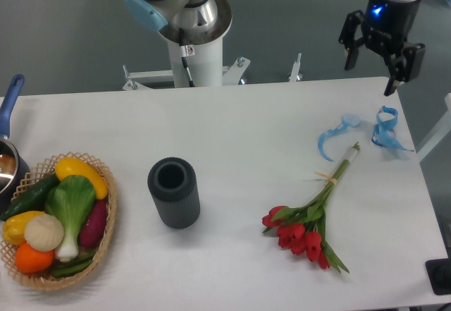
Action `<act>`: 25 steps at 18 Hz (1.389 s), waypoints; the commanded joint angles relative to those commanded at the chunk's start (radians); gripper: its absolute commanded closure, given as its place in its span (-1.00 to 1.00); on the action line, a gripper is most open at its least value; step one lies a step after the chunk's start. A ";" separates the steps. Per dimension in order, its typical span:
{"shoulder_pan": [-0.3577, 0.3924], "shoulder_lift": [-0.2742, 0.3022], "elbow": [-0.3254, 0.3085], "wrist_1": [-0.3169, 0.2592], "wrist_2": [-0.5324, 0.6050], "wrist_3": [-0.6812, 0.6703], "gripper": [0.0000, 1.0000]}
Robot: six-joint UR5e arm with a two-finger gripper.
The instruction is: Pick up the flowers from the table
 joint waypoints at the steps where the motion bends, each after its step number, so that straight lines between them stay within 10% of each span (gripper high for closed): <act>1: 0.002 0.000 0.000 0.000 0.001 0.000 -1.00; 15: -0.041 0.009 -0.136 0.103 -0.011 -0.149 -1.00; 20: -0.107 -0.076 -0.186 0.133 -0.011 -0.236 -1.00; 25: -0.166 -0.190 -0.187 0.288 -0.005 -0.353 -1.00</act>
